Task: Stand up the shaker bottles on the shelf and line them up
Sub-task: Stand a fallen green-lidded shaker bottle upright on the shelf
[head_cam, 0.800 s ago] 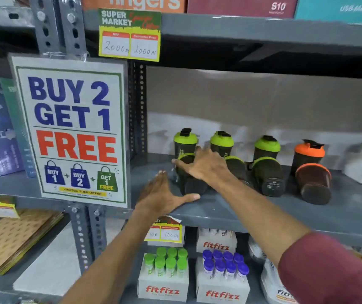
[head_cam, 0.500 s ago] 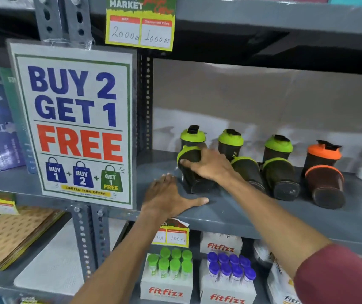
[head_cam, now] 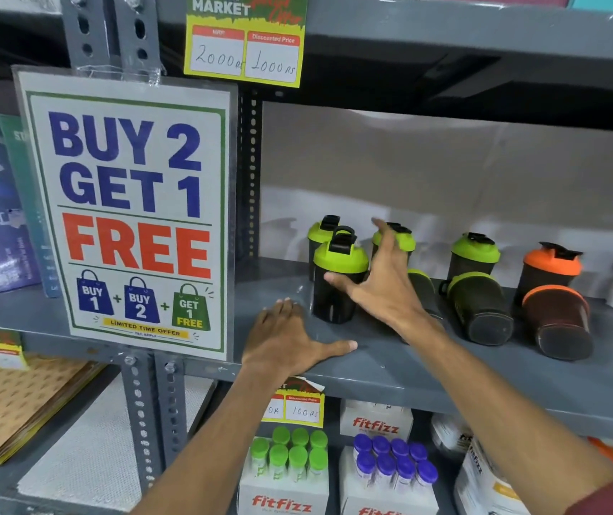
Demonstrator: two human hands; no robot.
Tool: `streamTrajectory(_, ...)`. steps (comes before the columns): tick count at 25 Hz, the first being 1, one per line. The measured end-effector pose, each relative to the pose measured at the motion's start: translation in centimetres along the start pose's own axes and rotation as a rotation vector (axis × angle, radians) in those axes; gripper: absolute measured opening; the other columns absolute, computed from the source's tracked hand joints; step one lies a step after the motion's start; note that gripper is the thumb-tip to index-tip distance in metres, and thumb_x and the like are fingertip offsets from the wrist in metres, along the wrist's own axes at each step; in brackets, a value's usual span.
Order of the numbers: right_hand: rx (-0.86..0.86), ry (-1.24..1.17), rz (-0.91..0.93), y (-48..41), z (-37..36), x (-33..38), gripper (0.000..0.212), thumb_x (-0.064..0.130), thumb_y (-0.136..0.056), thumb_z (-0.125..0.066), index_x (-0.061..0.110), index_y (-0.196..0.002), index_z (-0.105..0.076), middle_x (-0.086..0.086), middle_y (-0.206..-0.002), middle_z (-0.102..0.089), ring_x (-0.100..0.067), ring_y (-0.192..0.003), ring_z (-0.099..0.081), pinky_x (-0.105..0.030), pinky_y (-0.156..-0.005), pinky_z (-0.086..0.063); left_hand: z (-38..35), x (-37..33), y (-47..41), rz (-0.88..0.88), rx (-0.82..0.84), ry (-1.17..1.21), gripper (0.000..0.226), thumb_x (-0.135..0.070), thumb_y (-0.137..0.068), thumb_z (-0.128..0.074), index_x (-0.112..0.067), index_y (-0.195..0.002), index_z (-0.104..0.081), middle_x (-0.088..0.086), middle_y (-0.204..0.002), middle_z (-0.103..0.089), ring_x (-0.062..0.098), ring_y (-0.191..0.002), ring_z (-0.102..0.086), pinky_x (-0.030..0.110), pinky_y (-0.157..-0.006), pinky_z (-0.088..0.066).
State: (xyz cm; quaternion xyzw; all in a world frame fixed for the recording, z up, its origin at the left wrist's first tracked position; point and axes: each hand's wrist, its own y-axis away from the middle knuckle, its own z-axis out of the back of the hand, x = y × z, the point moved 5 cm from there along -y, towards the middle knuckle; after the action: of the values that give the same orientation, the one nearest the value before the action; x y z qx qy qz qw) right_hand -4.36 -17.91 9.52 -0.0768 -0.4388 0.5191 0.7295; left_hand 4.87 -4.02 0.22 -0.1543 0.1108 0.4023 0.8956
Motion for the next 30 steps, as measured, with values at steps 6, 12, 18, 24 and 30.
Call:
streamTrajectory(6, -0.012, 0.588, 0.041, -5.4, 2.4, 5.8, 0.098, 0.096, -0.075, -0.031, 0.016, -0.124, -0.06, -0.01, -0.118, -0.065, -0.034, -0.111, -0.061, -0.041, -0.08, -0.052, -0.1, 0.0, -0.2, -0.006, 0.008, 0.022, 0.159, -0.113, -0.036, -0.022, -0.011, -0.158, -0.025, 0.005, -0.168, -0.023, 0.021, -0.154, -0.02, 0.041, -0.124, -0.012)
streamTrajectory(12, 0.674, 0.908, -0.312, -8.7, -0.5, 6.1, 0.11, 0.093, -0.068, -0.052, 0.013, -0.144, -0.048, -0.012, -0.102, -0.063, -0.031, -0.093, -0.07, -0.038, -0.091, -0.055, 0.0, 0.1, -0.1, -0.011, -0.039, 0.008, 0.152, -0.113, -0.041, -0.026, -0.013, -0.154, -0.034, 0.004, -0.165, -0.03, 0.022, -0.151, -0.027, 0.043, -0.123, -0.018)
streamTrajectory(18, 0.884, 0.86, -0.228, -9.7, -1.2, 7.4, 0.094, 0.055, -0.064, -0.09, 0.021, -0.142, -0.05, -0.011, -0.141, -0.054, -0.027, -0.08, -0.079, -0.04, -0.089, -0.061, 0.2, 0.1, 0.0, -0.008, -0.062, 0.038, 0.148, -0.112, -0.041, -0.031, -0.014, -0.152, -0.037, 0.004, -0.163, -0.035, 0.023, -0.149, -0.032, 0.042, -0.122, -0.021)
streamTrajectory(24, 1.049, 1.147, 0.261, -8.5, -2.2, 9.0, 0.105, 0.013, -0.06, -0.096, 0.034, -0.147, -0.042, -0.003, -0.138, -0.055, -0.031, -0.112, -0.066, -0.043, -0.093, -0.057, 0.3, -0.1, 0.0, -0.007, -0.054, 0.016, 0.144, -0.111, -0.044, -0.033, -0.014, -0.15, -0.041, 0.005, -0.163, -0.034, 0.022, -0.15, -0.031, 0.041, -0.122, -0.02)
streamTrajectory(30, 0.951, 1.312, 0.827, -6.2, -2.3, 9.1, 0.085, -0.014, -0.07, -0.07, 0.029, -0.136, -0.038, -0.003, -0.14, -0.038, -0.034, -0.117, -0.053, -0.047, -0.082, -0.052, 0.3, 0.0, 0.1, -0.003, -0.047, 0.022, 0.148, -0.112, -0.042, -0.031, -0.013, -0.152, -0.038, 0.004, -0.164, -0.032, 0.022, -0.15, -0.03, 0.043, -0.124, -0.02)
